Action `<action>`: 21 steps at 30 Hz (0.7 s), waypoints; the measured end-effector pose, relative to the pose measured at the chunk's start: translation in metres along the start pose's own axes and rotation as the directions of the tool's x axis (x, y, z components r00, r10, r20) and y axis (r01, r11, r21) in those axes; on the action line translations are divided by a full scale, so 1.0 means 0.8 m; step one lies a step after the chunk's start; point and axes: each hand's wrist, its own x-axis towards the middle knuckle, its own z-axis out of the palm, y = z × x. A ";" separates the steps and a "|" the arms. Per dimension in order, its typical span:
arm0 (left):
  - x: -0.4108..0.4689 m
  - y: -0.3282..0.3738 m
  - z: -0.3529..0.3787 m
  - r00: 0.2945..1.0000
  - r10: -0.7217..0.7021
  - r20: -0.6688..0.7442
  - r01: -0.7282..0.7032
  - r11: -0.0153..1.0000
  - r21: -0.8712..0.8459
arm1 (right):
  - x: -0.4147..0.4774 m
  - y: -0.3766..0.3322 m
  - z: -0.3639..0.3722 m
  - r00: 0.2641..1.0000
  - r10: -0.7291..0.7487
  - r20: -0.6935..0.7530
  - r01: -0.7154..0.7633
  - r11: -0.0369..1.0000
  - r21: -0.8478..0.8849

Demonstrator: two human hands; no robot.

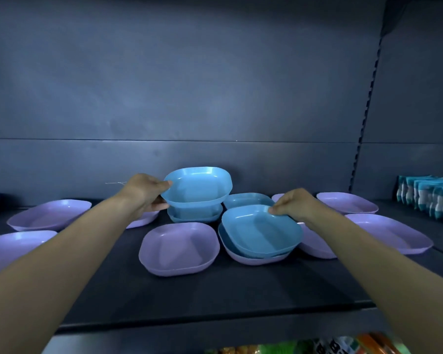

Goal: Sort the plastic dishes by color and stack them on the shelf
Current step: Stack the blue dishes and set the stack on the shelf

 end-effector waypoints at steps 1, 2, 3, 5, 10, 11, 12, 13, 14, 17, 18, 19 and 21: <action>-0.001 -0.001 0.003 1.000 -0.008 -0.018 0.008 1.000 -0.010 | 0.005 0.006 0.006 1.000 -0.012 -0.002 0.012 0.998 -0.055; -0.002 -0.003 0.005 0.999 -0.016 -0.032 0.015 0.999 -0.031 | 0.009 0.011 0.012 0.999 -0.031 -0.016 0.029 0.993 -0.111; -0.001 -0.005 0.007 0.999 -0.022 -0.037 0.020 0.998 -0.057 | 0.012 0.016 0.016 0.998 -0.058 -0.036 0.052 0.988 -0.148; 0.001 -0.009 0.009 0.999 -0.036 -0.033 0.033 0.996 -0.082 | 0.018 0.022 0.023 0.992 -0.113 -0.055 0.102 0.981 -0.167; 0.017 -0.012 0.013 0.998 -0.056 -0.005 0.056 0.998 -0.027 | 0.025 0.028 0.022 0.980 -0.197 -0.036 0.177 0.938 -0.299; 0.022 -0.012 0.014 0.998 -0.057 -0.010 0.057 0.998 -0.002 | 0.027 0.027 0.020 0.980 -0.196 -0.031 0.178 0.937 -0.301; 0.027 -0.013 0.014 0.998 -0.059 -0.019 0.059 0.998 0.022 | 0.029 0.026 0.016 0.982 -0.189 -0.019 0.176 0.941 -0.289; 0.033 -0.014 0.016 0.998 -0.061 -0.024 0.062 0.997 0.039 | 0.031 0.024 0.011 0.984 -0.177 0.006 0.171 0.947 -0.272; 0.038 -0.015 0.017 0.998 -0.064 -0.027 0.065 0.997 0.051 | 0.034 0.020 0.006 0.985 -0.166 0.046 0.172 0.953 -0.249; 0.054 -0.018 0.023 0.998 -0.058 -0.024 0.060 0.994 0.096 | 0.040 0.003 -0.007 0.972 -0.129 0.194 0.166 0.969 -0.185; 0.061 -0.020 0.024 0.998 -0.054 -0.025 0.057 0.992 0.114 | 0.046 -0.003 -0.010 0.966 -0.127 0.227 0.171 0.968 -0.185; 0.066 -0.022 0.026 0.998 -0.052 -0.028 0.055 0.990 0.127 | 0.051 -0.008 -0.012 0.961 -0.129 0.244 0.182 0.961 -0.206; 0.078 -0.027 0.026 0.998 -0.051 -0.040 0.056 0.987 0.148 | 0.066 -0.016 -0.010 0.960 -0.143 0.241 0.210 0.937 -0.278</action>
